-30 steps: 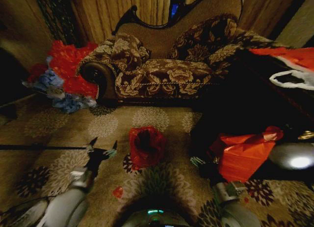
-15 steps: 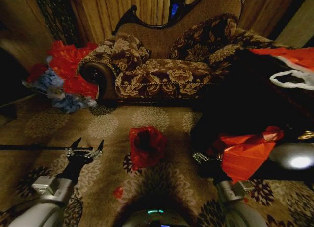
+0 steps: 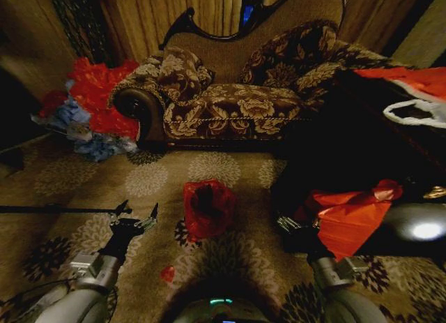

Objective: Place a garbage bag over the trash bin.

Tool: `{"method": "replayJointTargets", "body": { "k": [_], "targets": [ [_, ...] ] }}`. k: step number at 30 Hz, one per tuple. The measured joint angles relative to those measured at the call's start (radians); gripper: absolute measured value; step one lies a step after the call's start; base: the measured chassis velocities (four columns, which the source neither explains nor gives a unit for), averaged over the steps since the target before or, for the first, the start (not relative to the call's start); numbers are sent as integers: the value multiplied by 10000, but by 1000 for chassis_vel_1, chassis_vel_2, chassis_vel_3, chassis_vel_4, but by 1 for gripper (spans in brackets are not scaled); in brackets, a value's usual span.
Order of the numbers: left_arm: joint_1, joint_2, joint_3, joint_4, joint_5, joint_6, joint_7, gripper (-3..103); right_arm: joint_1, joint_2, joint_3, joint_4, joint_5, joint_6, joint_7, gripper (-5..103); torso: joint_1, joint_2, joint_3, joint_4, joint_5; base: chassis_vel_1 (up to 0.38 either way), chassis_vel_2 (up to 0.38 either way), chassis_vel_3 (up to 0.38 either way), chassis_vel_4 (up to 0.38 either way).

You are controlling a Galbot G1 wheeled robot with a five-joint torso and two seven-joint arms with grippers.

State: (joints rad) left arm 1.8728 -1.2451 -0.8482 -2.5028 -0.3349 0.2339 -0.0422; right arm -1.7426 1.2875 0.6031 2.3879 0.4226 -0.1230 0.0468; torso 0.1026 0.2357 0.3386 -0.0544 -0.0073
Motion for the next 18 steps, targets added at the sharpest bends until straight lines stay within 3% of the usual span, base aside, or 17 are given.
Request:
{"method": "replayJointTargets", "body": {
  "k": [18],
  "targets": [
    [-12, 7, 10, 20, -9, 12, -18, 100, 0, -10, -19, -18, -3, 16, 16, 100, 0, 0, 0, 0, 0, 0, 0, 0, 0]
  ]
}}
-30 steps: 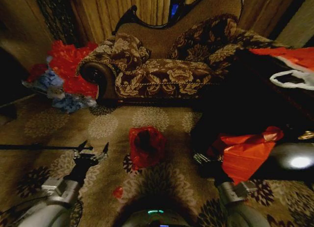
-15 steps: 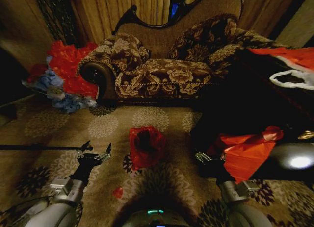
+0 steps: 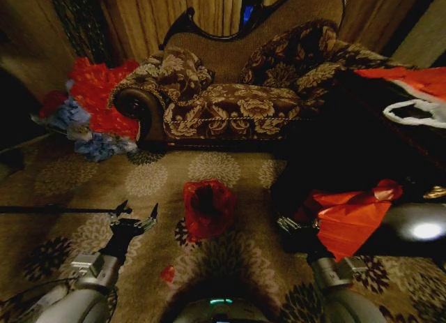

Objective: Place a garbage bag over the trash bin.

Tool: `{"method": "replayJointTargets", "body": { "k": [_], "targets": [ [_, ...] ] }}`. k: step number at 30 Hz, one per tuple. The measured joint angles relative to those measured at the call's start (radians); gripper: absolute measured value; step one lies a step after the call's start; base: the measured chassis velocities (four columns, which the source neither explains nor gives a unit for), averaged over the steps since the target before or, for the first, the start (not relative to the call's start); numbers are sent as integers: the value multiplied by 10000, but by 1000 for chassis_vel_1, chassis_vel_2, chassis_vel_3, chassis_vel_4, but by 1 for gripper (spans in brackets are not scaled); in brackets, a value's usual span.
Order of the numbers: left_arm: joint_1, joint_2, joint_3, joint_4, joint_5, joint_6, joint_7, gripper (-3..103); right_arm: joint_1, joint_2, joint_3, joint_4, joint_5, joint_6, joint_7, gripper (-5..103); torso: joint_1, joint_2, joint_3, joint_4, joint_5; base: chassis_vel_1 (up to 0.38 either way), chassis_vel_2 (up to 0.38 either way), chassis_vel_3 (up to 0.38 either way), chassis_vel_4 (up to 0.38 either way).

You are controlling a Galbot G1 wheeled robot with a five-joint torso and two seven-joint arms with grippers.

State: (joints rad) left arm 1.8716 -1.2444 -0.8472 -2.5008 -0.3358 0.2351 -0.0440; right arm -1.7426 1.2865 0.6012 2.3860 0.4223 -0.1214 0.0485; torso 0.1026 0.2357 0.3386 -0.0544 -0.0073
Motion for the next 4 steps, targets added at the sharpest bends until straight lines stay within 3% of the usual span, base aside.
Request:
{"method": "replayJointTargets", "body": {
  "k": [4],
  "targets": [
    [0, 3, 0, 5, -7, 0, -1, 100, 0, -3, -3, -4, 0, 4, 3, 100, 0, 0, 0, 0, 0, 0, 0, 0, 0]
  ]
}}
